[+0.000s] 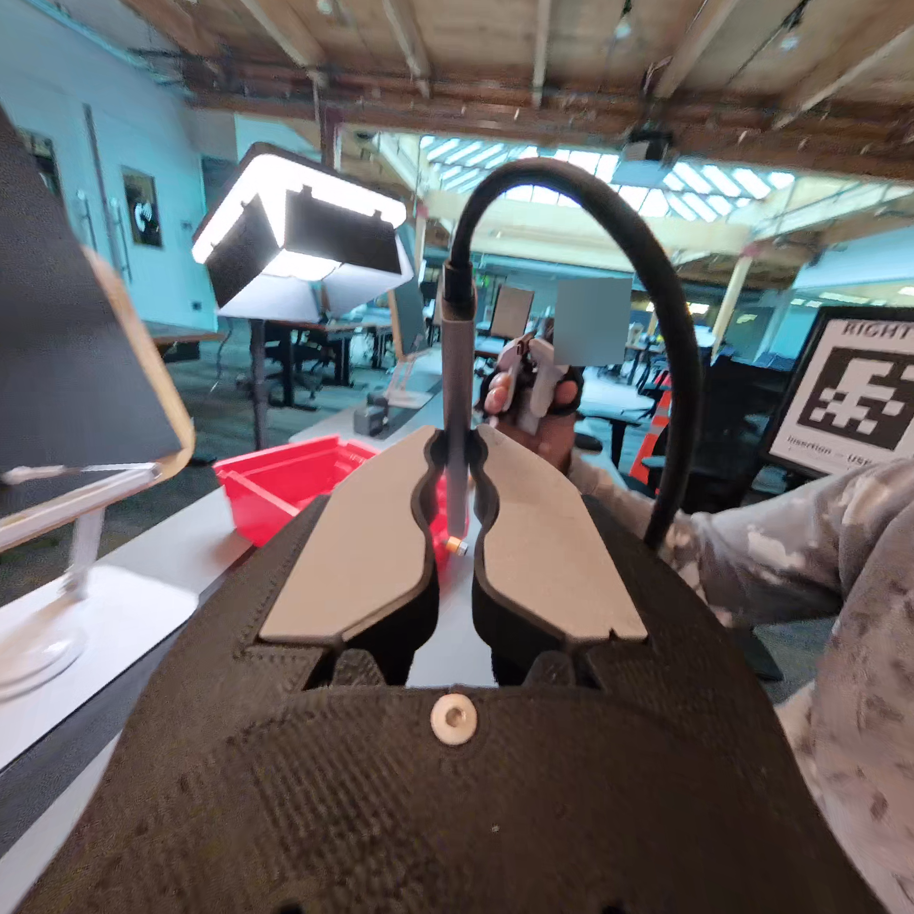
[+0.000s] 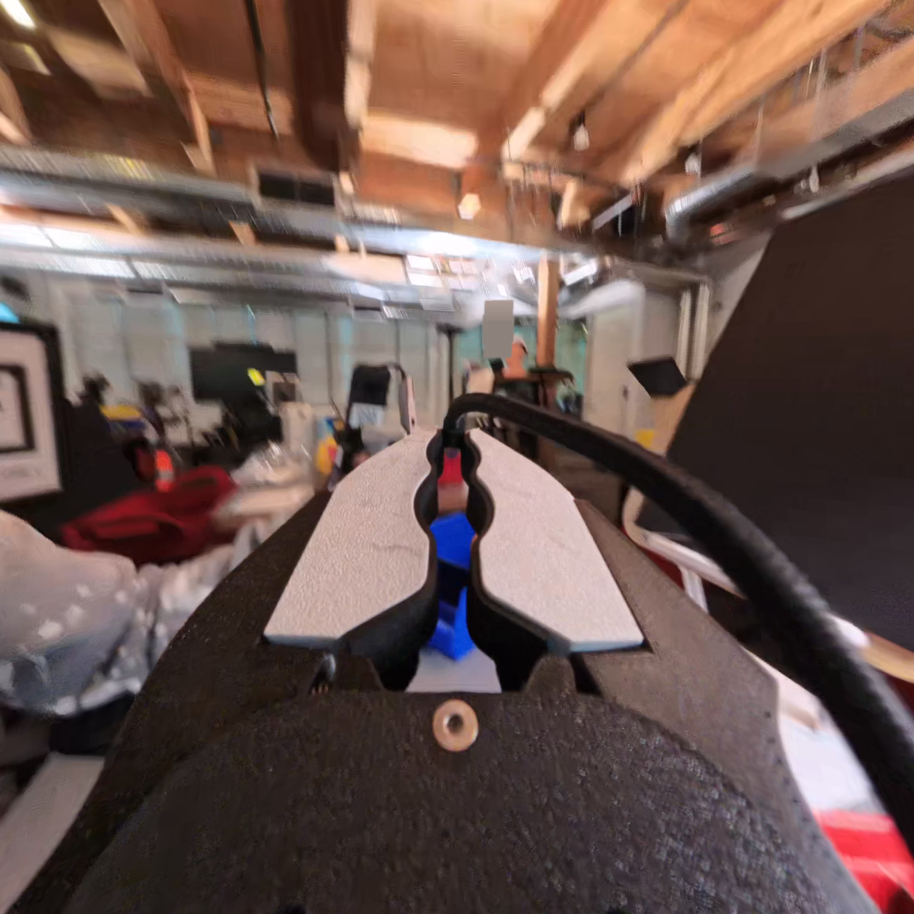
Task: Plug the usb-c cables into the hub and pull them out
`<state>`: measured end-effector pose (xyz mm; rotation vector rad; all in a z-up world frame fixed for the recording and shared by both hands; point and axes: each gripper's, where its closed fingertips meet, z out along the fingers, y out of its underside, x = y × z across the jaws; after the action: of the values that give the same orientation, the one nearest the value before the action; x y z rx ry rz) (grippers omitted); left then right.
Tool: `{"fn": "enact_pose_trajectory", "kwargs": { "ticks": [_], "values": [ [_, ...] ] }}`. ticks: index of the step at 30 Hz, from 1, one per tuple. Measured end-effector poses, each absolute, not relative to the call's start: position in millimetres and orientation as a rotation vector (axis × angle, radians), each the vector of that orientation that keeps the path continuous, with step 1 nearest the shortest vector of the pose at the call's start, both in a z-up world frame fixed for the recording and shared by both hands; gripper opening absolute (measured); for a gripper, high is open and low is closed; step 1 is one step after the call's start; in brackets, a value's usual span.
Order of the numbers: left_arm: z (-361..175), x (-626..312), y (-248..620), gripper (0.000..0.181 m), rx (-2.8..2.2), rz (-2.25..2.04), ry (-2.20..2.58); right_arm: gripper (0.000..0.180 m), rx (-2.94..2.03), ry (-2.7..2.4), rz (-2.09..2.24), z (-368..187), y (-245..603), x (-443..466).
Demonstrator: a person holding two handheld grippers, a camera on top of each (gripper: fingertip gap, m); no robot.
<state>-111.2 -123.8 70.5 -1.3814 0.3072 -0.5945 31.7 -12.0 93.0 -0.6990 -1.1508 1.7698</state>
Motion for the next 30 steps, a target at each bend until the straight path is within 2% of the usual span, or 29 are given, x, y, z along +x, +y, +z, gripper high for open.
{"fn": "enact_pose_trajectory", "kwargs": {
  "ticks": [3, 8, 12, 20, 30],
  "values": [
    [58.5, -143.0, -117.0, 0.009, -1.482, -0.389, 0.200, 0.006, -0.893, -1.150, 1.618, 81.2, 11.7, 13.8],
    [54.8, -143.5, -111.0, 0.009, -1.504, -0.369, 0.167, 0.006, -1.242, -1.118, 1.741, 36.9, 53.7, -6.2],
    [52.4, -144.7, -108.8, 0.009, -1.517, -0.358, 0.158, 0.006, -1.418, -1.170, 1.816, 3.7, 52.0, -23.4],
    [52.8, -149.9, -111.6, 0.009, -1.518, -0.372, 0.147, 0.006, -1.690, -1.546, 1.669, -65.1, 24.2, -50.3],
    [53.5, -149.5, -113.5, 0.009, -1.518, -0.359, 0.155, 0.006, -1.767, -1.681, 1.653, -62.6, 56.7, -73.2]
  ]
}}
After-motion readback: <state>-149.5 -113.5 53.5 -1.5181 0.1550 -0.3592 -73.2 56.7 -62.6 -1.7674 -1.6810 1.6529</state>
